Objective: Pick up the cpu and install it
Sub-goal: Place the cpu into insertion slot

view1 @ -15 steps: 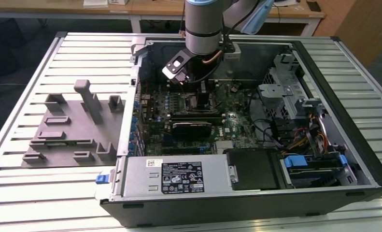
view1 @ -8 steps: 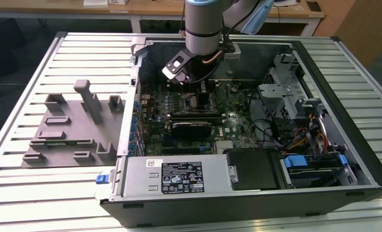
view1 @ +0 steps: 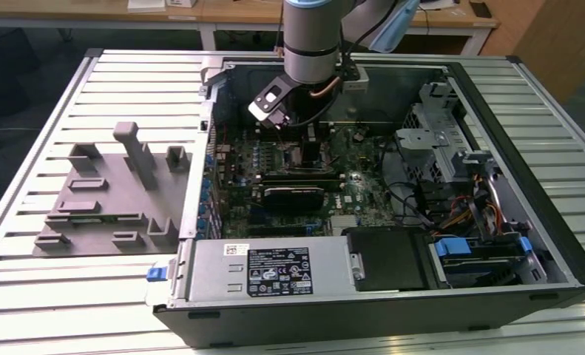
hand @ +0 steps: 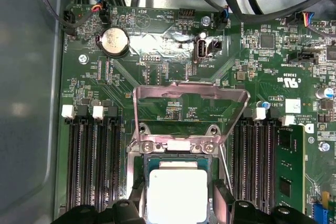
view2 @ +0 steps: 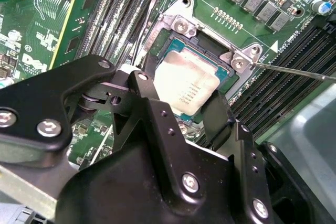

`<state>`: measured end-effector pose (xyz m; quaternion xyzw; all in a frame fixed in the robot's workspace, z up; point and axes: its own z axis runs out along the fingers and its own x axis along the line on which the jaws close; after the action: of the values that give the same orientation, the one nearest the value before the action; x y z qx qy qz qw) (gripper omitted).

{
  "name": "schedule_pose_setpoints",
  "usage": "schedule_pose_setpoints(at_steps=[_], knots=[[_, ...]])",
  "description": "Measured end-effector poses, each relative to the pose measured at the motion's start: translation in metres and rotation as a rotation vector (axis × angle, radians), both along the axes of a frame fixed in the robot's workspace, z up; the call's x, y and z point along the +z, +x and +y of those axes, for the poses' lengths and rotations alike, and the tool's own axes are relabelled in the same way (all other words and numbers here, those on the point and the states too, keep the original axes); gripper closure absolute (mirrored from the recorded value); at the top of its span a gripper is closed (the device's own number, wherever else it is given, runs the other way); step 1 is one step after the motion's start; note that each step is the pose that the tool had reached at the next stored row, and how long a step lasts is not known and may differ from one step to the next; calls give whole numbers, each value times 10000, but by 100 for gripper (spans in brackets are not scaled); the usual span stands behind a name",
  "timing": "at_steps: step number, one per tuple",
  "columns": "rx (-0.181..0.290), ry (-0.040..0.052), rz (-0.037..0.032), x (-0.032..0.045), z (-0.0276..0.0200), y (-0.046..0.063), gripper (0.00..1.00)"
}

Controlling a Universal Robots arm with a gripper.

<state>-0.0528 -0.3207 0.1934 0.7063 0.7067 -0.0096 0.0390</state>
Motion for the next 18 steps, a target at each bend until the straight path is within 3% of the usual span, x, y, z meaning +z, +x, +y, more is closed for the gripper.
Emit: schedule_pose_setpoints(at_steps=[1,2,6,7,11,18], knots=[[0,-33,1,4,0,0,38],[1,-417,1,53,-1,0,38],[2,70,2,53,-1,0,38],[1,103,2,53,-1,0,38],[2,106,0,49,-1,-1,38],[1,88,3,-30,-1,-2,38]])
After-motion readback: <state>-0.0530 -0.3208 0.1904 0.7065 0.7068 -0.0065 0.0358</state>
